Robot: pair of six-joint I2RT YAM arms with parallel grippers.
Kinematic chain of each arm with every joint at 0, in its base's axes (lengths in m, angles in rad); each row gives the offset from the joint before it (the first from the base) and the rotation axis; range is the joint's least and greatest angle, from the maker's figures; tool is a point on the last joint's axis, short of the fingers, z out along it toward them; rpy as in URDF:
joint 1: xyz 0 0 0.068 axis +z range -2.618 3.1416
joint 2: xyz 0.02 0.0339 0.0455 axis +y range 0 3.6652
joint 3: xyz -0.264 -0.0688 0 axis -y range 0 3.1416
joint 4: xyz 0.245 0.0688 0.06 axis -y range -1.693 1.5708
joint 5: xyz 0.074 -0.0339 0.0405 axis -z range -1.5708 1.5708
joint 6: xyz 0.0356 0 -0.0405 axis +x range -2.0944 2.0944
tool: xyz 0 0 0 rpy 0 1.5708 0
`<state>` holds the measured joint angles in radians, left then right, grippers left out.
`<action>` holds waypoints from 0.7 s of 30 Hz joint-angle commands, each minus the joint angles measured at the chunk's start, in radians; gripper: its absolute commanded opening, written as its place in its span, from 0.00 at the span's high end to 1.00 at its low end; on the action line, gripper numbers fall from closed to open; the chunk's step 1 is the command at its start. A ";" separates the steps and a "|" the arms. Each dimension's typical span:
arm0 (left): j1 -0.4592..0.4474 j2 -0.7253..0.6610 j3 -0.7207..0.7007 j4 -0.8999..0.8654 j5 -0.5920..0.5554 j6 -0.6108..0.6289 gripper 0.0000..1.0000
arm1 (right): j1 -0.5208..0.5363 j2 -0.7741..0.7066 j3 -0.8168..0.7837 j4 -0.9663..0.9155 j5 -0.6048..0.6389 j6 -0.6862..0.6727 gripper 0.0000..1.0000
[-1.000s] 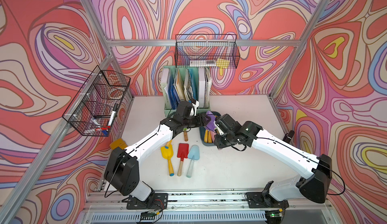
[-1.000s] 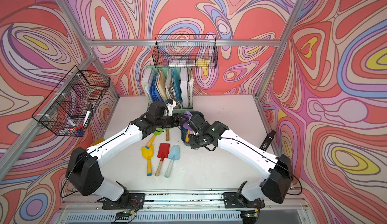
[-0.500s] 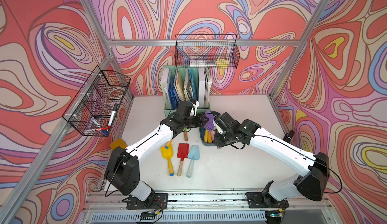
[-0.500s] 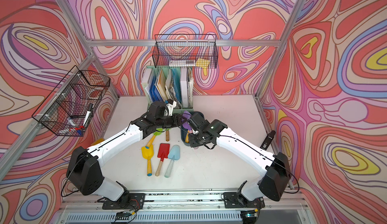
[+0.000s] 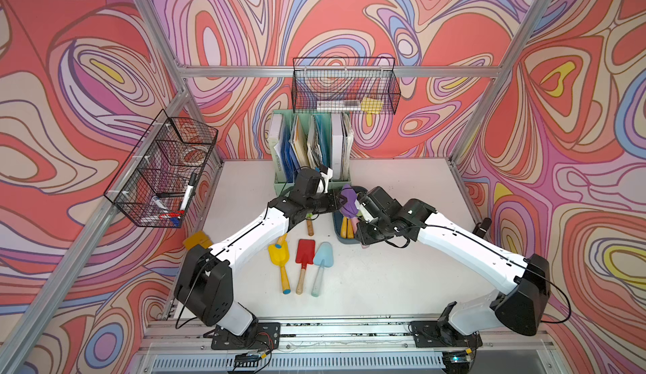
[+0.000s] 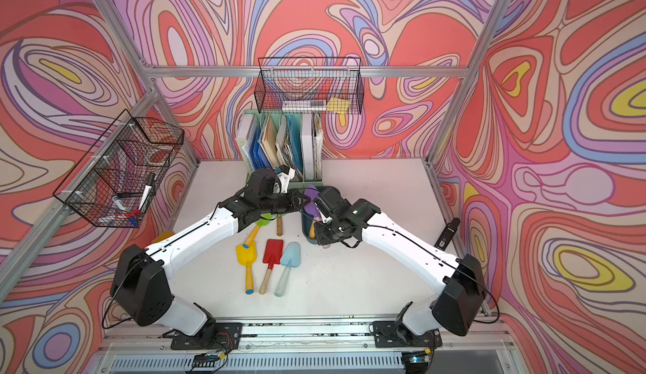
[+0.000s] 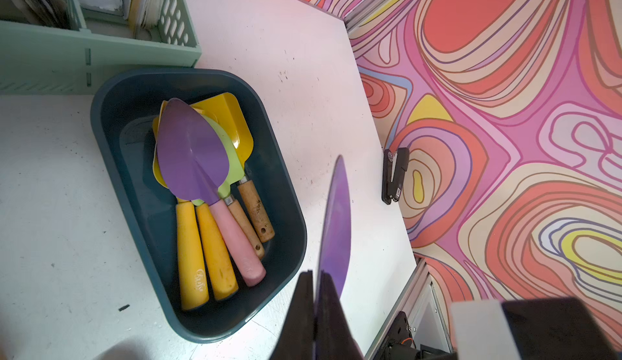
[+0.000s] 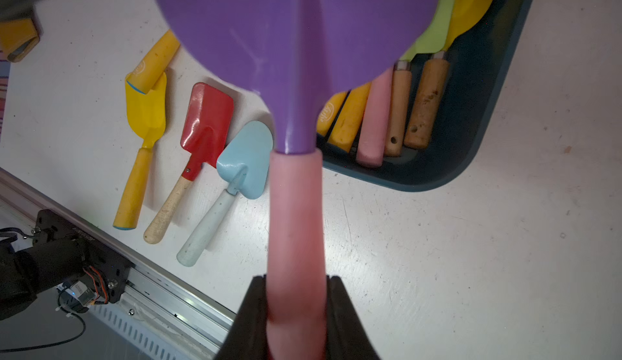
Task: Put the shovel into the storage box
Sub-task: Place the shovel in the storage box.
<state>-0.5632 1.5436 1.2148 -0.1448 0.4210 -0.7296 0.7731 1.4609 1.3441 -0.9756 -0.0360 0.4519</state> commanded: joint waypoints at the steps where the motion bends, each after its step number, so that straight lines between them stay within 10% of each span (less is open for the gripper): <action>1: -0.003 0.024 -0.020 0.008 -0.022 0.007 1.00 | -0.001 -0.008 0.037 0.024 0.023 0.000 0.79; 6: -0.004 0.057 -0.013 0.021 -0.034 0.010 1.00 | -0.004 -0.028 0.032 0.016 0.039 0.011 0.53; 21: -0.002 0.239 0.134 0.043 -0.075 0.094 1.00 | -0.023 -0.121 -0.042 -0.015 0.078 0.049 0.50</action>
<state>-0.5632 1.7599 1.2915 -0.1406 0.3630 -0.6842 0.7555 1.3624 1.3323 -0.9810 0.0235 0.4805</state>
